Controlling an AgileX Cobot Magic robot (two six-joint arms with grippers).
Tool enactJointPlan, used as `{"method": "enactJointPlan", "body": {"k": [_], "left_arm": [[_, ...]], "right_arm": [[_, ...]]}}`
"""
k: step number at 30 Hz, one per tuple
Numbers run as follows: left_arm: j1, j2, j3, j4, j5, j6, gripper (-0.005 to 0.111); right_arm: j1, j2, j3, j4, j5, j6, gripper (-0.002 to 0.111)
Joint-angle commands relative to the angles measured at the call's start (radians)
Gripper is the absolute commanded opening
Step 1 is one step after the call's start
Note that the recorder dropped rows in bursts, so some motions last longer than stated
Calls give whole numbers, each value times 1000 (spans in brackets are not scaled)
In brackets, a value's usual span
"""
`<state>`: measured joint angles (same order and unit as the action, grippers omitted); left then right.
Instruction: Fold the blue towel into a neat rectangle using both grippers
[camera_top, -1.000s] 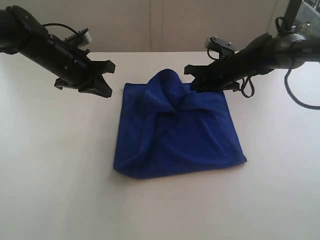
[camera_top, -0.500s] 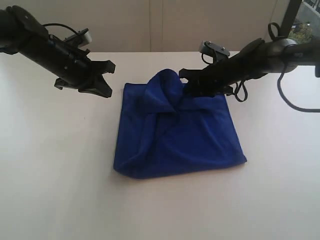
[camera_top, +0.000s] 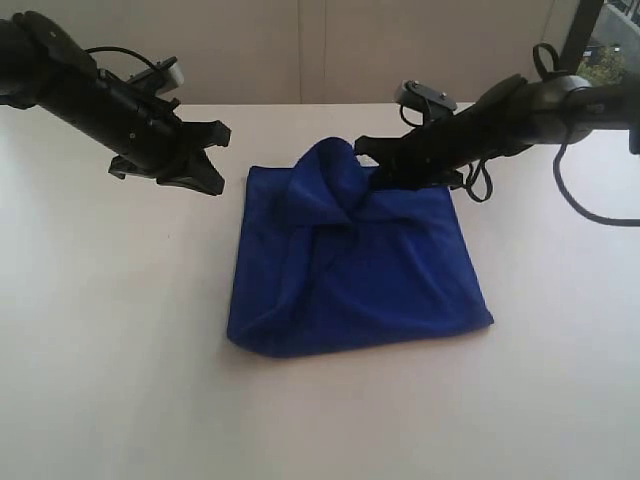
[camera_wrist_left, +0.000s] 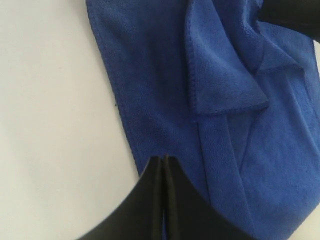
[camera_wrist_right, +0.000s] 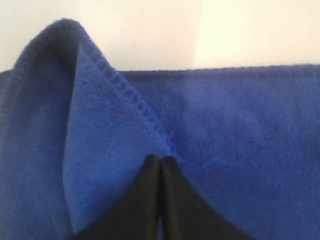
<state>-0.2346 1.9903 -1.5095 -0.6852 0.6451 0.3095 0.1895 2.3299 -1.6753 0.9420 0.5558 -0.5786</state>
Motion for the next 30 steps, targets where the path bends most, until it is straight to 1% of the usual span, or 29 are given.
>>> {"method": "enactJointPlan", "body": {"k": [1, 3, 6, 9, 11, 15, 17, 19, 21, 22, 25, 30], "left_arm": [[-5, -7, -5, -16, 17, 5, 0], [-10, -7, -5, -16, 31, 5, 0], [-25, -7, -5, -42, 38, 5, 0], [-69, 4, -5, -83, 2, 5, 0], [-114, 42, -5, -117, -47, 1, 0], [-147, 98, -5, -235, -175, 1, 0], [-159, 114, -5, -239, -191, 1, 9], [-169, 130, -5, -244, -209, 1, 26], [-174, 143, -5, -253, -230, 3, 37], [-174, 148, -5, -259, -235, 3, 40], [-174, 161, -5, -280, -241, 3, 46], [-176, 174, -5, -325, -270, 19, 46]], "right_arm": [[-16, -84, -4, -18, -4, -11, 0], [-20, -121, -4, -76, 2, -11, 0], [-21, -184, -4, -250, 29, 1, 0], [-21, -196, -4, -299, 52, 1, 0], [-21, -196, -4, -307, 52, 4, 0], [-21, -194, 2, -311, 52, 4, 0], [-21, -194, 2, -311, 48, 4, 0], [-21, -194, 2, -311, 48, 8, 0], [-21, -194, 2, -311, 48, 11, 0], [-21, -194, 2, -311, 48, 11, 0], [-21, -194, 2, -311, 50, 11, 0], [-21, -194, 2, -311, 50, 11, 0]]}}
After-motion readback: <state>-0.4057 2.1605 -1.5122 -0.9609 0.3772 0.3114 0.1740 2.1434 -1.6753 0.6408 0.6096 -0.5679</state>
